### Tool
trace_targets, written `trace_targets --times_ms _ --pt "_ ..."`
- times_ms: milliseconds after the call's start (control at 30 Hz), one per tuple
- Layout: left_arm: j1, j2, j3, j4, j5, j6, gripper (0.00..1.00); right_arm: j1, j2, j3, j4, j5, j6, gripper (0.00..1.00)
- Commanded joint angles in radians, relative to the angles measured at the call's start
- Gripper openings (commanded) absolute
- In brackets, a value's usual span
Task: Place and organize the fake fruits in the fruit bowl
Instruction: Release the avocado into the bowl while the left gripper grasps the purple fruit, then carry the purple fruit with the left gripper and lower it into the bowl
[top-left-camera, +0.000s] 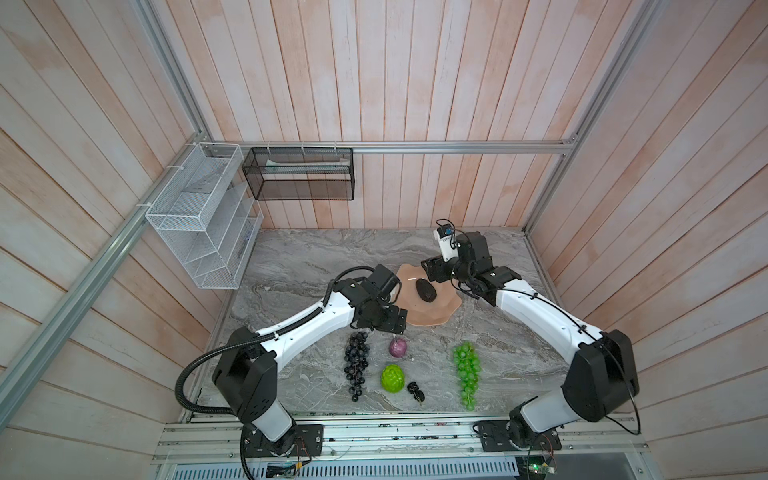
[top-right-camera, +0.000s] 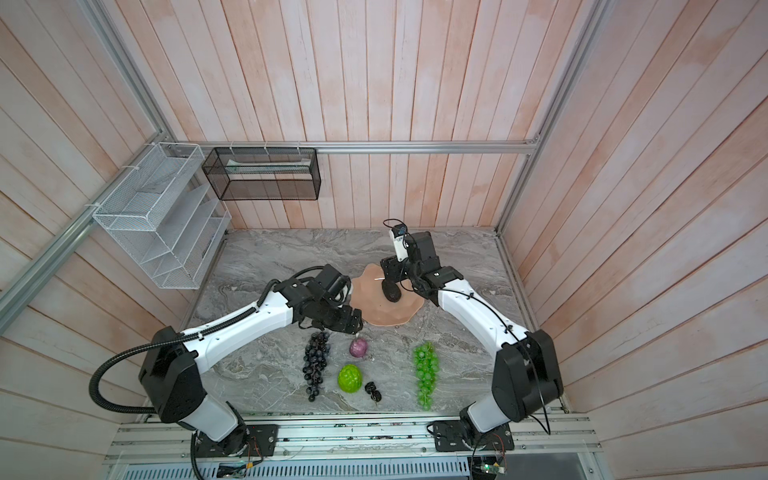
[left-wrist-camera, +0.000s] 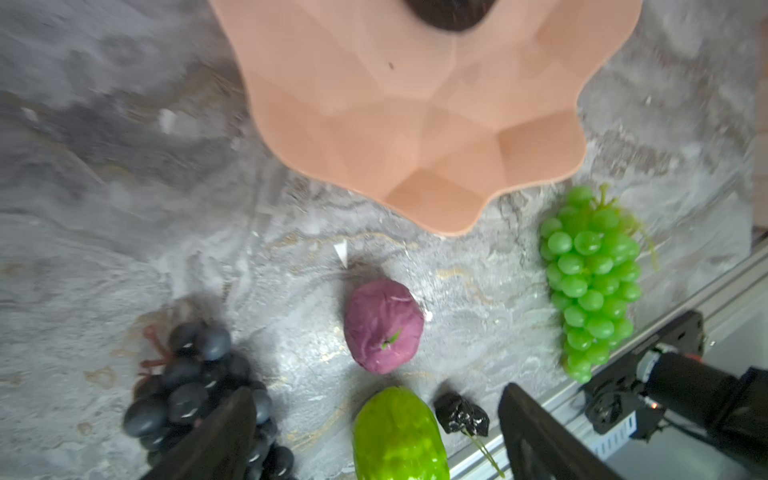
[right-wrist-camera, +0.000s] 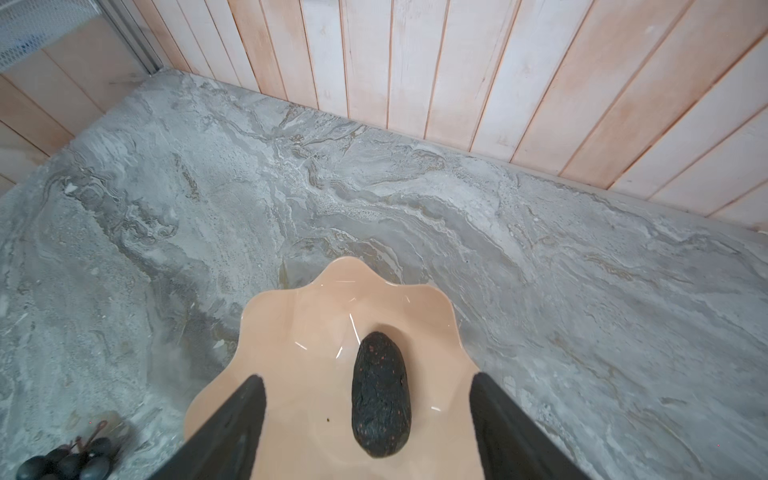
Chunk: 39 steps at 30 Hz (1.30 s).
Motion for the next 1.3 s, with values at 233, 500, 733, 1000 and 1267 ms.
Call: trace_targets --times_ms 233,500,733,1000,1267 --pt "-0.058 0.184 0.049 -0.038 0.016 0.015 0.91 -0.071 -0.093 -0.198 0.067 -0.035 0.071 0.79" --pt "-0.080 0.290 0.081 -0.047 -0.026 0.032 0.81 -0.085 -0.081 -0.224 0.095 -0.072 0.075 0.77" --pt "-0.079 0.295 0.039 -0.002 -0.025 0.023 0.69 -0.084 -0.065 -0.236 0.096 -0.080 0.074 0.76" --pt "-0.079 0.291 0.025 -0.002 -0.029 0.018 0.48 -0.085 -0.065 -0.236 0.097 -0.075 0.068 0.76" --pt "-0.074 0.184 0.032 -0.029 -0.032 0.016 0.35 -0.084 -0.082 -0.236 0.094 -0.074 0.072 0.75"
